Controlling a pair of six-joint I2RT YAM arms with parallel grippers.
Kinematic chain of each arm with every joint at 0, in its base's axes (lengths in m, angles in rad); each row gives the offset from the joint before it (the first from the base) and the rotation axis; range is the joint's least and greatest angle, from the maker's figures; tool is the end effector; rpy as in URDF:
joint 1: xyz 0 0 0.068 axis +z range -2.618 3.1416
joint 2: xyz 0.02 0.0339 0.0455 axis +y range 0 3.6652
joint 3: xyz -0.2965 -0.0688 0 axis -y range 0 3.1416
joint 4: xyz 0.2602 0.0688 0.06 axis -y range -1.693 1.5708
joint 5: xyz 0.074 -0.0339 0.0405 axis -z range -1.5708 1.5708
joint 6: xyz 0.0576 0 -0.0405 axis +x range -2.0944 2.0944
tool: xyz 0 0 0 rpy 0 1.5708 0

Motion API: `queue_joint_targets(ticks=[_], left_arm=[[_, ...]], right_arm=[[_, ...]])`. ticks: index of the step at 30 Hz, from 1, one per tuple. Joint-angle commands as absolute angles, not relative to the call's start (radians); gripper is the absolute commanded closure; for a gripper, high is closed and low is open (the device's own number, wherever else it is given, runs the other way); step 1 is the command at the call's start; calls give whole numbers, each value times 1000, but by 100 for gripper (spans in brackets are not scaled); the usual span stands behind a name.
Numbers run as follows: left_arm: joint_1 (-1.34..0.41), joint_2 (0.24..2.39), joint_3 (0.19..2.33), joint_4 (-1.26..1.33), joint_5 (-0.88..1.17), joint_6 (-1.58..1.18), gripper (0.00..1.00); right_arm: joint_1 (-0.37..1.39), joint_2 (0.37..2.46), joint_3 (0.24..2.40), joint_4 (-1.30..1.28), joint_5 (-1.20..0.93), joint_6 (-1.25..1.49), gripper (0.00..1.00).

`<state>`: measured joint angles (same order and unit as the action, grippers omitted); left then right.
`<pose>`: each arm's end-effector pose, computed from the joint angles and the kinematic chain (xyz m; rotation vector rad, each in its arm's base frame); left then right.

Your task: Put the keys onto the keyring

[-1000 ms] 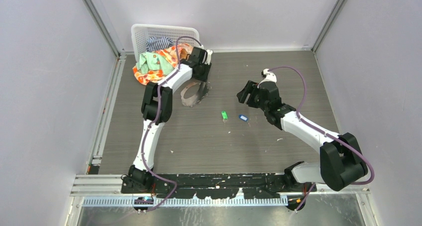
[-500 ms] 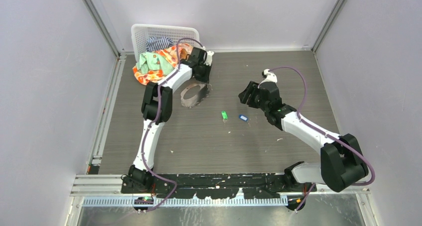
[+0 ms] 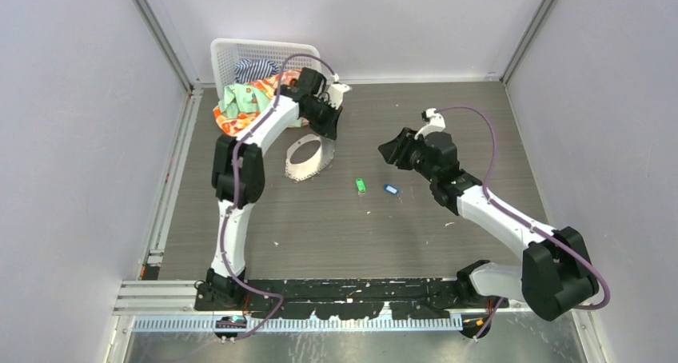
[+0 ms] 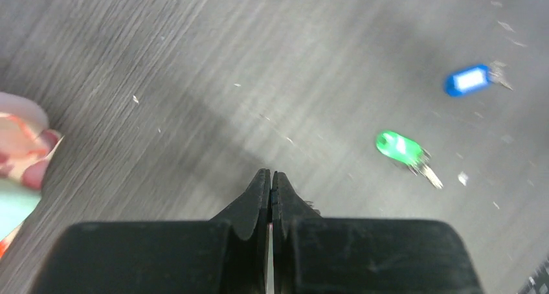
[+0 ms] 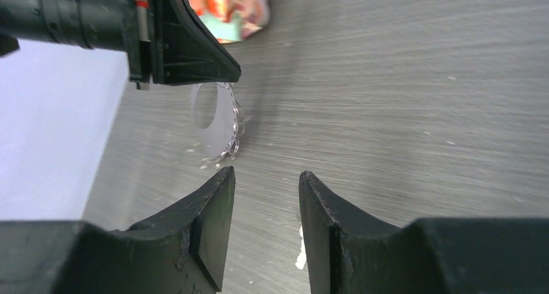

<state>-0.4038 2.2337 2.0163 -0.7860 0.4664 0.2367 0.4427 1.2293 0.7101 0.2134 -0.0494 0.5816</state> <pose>0.4835 -0.2348 0.2439 0.9663 2.3549 -0.6628 0.2715 0.1319 0.2763 0.0999 1.9432 0.7407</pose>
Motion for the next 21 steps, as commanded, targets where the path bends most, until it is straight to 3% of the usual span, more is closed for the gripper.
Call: queue_joint_targets(ticks=[1, 9, 14, 21], left_arm=[[-403, 1997, 2026, -967, 597, 410, 100], [-403, 1800, 2032, -1215, 793, 392, 100], [-419, 1636, 1877, -1051, 822, 270, 100], [-479, 1492, 1722, -851, 690, 97, 100]], right_arm=[[450, 1187, 693, 446, -257, 583, 55], [601, 1167, 768, 505, -360, 503, 57], [694, 1124, 798, 465, -290, 410, 34], [878, 1076, 839, 316, -52, 197, 16]])
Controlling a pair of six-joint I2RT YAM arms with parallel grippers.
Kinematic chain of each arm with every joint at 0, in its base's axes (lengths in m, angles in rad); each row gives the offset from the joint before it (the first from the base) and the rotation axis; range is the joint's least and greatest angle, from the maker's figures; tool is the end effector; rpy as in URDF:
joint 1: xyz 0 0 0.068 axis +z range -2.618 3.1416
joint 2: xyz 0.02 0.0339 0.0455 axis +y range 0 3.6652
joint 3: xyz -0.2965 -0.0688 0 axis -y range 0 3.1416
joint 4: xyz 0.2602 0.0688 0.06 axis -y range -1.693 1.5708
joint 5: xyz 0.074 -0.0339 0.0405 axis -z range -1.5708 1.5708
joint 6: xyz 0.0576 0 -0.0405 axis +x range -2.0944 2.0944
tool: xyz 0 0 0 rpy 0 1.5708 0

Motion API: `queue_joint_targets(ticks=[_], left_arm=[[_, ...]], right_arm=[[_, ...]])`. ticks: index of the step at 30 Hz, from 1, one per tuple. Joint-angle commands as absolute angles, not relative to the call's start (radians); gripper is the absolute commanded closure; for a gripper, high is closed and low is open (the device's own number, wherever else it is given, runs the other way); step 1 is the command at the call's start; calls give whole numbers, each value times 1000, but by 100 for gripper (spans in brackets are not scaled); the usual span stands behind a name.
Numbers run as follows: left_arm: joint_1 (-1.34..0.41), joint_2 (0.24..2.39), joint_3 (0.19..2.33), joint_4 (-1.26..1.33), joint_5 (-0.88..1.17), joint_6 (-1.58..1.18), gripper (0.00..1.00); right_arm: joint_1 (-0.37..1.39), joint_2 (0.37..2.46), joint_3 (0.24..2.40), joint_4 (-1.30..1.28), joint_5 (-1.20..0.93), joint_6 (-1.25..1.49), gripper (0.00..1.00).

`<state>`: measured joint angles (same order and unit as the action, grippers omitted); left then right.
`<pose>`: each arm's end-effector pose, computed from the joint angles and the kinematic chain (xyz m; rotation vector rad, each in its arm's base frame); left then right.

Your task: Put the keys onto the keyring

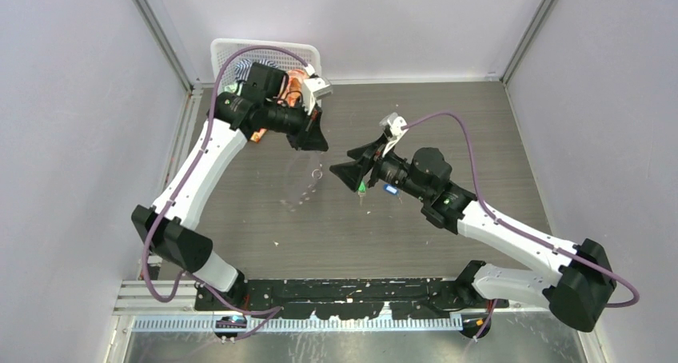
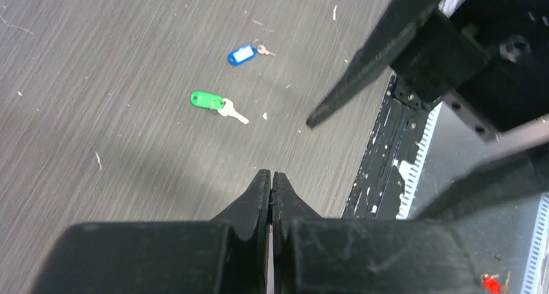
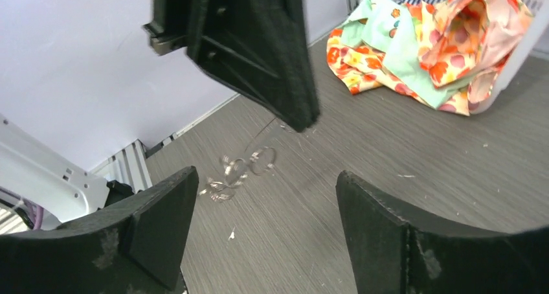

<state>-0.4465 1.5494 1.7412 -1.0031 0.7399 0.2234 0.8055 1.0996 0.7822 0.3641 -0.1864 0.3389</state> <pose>0.2880 -0.1809 0.4339 1.0883 2.0477 -0.9850 0.1875 0.2106 0.3596 -0.5266 1.5328 1.0419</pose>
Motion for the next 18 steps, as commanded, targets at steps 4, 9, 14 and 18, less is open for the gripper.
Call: queue_joint_targets(ticks=[4, 9, 14, 18], left_arm=[[-501, 1461, 1702, -831, 603, 29, 100], [-508, 1417, 1688, -807, 536, -31, 100], [-512, 1396, 1690, -811, 533, -32, 100], [-517, 1390, 1686, -814, 500, -33, 100]], right_arm=[[967, 1121, 860, 304, 53, 160, 11], [1029, 1188, 875, 315, 343, 128, 20], [1042, 1167, 791, 439, 491, 35, 23], [1045, 1157, 794, 420, 472, 21, 22]])
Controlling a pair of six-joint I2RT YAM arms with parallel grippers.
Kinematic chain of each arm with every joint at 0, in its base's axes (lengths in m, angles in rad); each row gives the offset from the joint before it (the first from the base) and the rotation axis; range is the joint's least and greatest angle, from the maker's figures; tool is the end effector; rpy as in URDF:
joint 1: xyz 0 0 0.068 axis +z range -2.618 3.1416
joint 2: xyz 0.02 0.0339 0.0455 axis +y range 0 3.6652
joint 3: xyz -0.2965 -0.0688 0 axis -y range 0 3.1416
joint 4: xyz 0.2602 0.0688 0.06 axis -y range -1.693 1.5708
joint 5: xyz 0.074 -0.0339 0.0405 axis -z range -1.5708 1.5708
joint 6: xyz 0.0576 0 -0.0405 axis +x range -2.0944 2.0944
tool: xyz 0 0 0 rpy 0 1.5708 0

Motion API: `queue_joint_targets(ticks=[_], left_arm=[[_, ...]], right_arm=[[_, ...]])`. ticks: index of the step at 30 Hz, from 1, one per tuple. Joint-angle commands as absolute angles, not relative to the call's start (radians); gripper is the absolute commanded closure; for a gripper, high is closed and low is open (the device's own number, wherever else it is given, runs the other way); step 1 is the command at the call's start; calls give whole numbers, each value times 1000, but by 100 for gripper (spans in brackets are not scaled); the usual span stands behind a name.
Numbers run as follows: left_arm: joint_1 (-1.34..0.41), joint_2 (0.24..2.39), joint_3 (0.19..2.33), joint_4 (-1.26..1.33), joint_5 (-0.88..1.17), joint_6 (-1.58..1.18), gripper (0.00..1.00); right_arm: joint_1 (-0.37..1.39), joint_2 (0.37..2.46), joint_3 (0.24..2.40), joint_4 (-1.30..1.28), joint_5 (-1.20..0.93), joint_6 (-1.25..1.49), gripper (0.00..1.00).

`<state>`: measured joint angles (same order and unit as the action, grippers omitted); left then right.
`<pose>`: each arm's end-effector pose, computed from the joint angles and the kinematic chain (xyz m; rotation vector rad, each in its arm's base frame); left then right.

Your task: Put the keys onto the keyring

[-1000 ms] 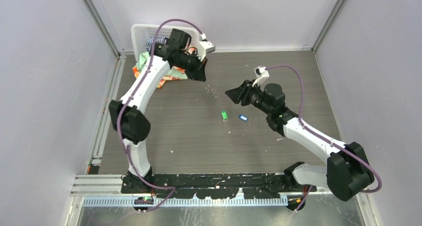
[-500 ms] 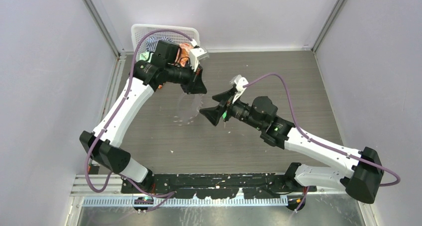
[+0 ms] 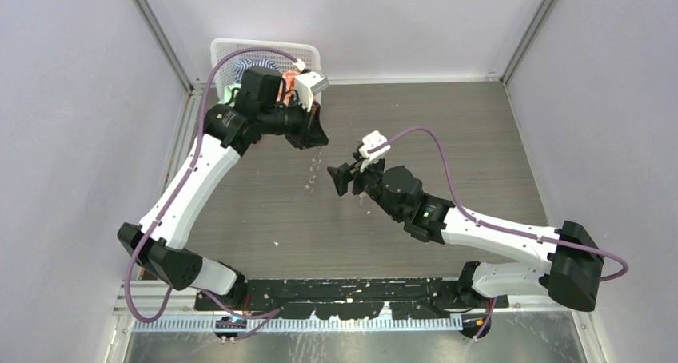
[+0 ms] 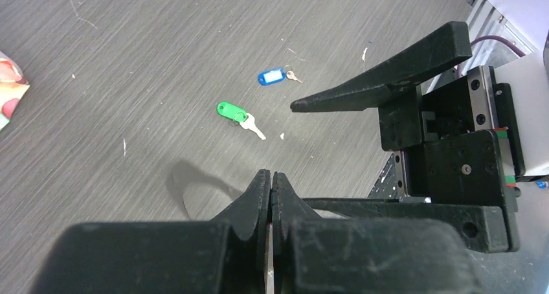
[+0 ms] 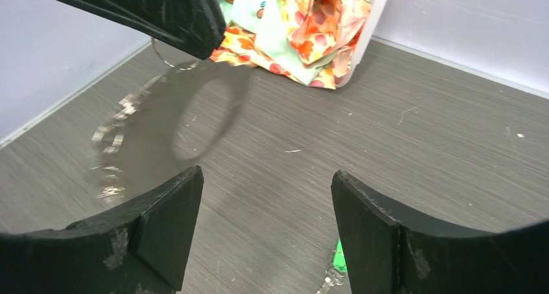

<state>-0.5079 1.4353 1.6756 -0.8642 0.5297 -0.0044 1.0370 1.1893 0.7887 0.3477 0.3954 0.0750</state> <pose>0.2644 -0.1805 0.4552 0.8469 2.0613 -0.8656 0.1715 0.2466 0.3357 -0.4759 1.5760 0.5344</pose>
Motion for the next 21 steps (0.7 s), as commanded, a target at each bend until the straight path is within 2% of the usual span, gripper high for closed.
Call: queue_joint_targets(ticks=[1, 10, 21], left_arm=[[-518, 1389, 1685, -811, 491, -40, 100], [-536, 1370, 1661, -772, 390, -62, 100], [-561, 1359, 1646, -729, 318, -89, 100]], right_arm=[[1044, 1157, 797, 421, 461, 29, 22], [1044, 1148, 796, 458, 253, 162, 12], [1042, 1116, 818, 393, 280, 173, 7]])
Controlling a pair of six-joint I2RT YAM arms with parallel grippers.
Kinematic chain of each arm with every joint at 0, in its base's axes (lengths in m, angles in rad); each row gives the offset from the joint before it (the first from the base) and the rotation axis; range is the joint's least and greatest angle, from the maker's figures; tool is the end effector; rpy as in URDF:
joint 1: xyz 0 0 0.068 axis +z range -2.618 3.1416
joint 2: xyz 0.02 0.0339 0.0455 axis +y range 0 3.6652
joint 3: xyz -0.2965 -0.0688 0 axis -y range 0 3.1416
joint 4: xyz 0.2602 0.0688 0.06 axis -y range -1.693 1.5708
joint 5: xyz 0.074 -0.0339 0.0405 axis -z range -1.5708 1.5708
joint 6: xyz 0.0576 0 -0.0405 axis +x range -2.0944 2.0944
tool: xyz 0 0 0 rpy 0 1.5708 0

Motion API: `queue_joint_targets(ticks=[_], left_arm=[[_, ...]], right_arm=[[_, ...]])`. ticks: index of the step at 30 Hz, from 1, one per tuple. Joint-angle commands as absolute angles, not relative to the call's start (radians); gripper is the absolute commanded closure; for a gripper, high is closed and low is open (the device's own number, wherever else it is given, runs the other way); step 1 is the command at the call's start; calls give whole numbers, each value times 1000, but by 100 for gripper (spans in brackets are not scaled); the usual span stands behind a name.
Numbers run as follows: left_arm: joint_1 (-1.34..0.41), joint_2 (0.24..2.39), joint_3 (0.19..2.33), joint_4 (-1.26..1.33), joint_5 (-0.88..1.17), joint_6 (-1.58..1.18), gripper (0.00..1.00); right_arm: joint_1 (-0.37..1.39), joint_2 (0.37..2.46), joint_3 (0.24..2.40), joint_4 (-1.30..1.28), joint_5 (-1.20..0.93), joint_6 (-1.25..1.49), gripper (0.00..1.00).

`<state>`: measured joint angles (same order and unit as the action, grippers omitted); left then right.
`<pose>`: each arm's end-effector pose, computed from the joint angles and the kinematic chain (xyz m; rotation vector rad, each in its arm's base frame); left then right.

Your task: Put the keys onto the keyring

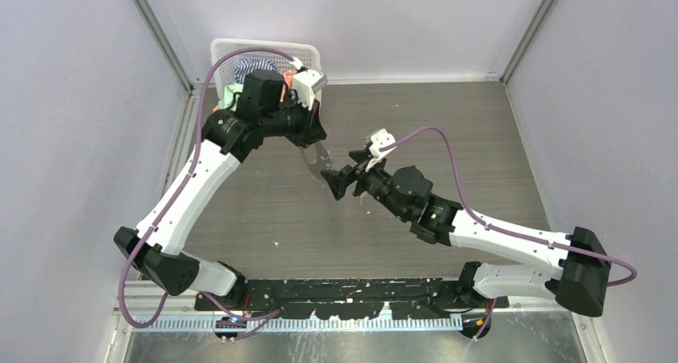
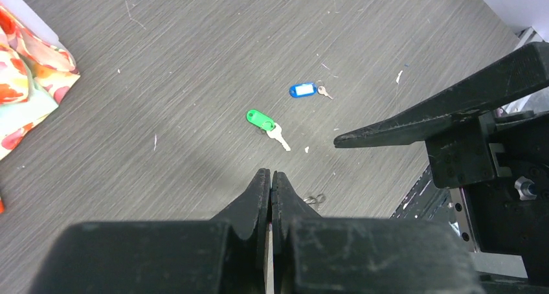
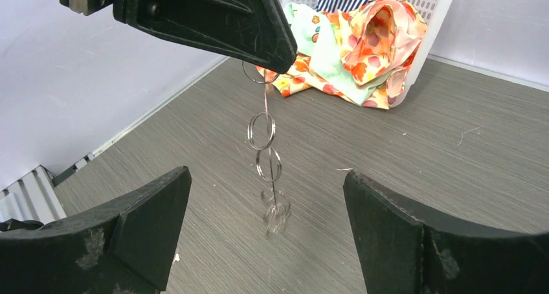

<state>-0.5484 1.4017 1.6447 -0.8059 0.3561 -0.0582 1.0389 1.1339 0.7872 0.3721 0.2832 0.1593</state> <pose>0.2596 -0.1821 0.4583 0.7365 2.0557 -0.7311 0.1604 0.2408 0.3534 -0.4624 1.5238 0.7259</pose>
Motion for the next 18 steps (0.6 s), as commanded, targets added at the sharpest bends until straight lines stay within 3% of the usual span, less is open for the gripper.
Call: queue_joint_targets(ticks=[1, 5, 13, 18], left_arm=[[-562, 1360, 1647, -725, 311, -93, 100], [-567, 1366, 1653, -722, 305, -114, 100], [-570, 1365, 1668, -757, 340, -132, 100], [-570, 1364, 1667, -773, 369, -119, 100]], right_arm=[[1043, 1126, 819, 403, 276, 176, 7], [1042, 1178, 834, 424, 297, 182, 8], [1042, 1251, 836, 483, 358, 64, 22], [1041, 1232, 832, 481, 354, 8, 20]])
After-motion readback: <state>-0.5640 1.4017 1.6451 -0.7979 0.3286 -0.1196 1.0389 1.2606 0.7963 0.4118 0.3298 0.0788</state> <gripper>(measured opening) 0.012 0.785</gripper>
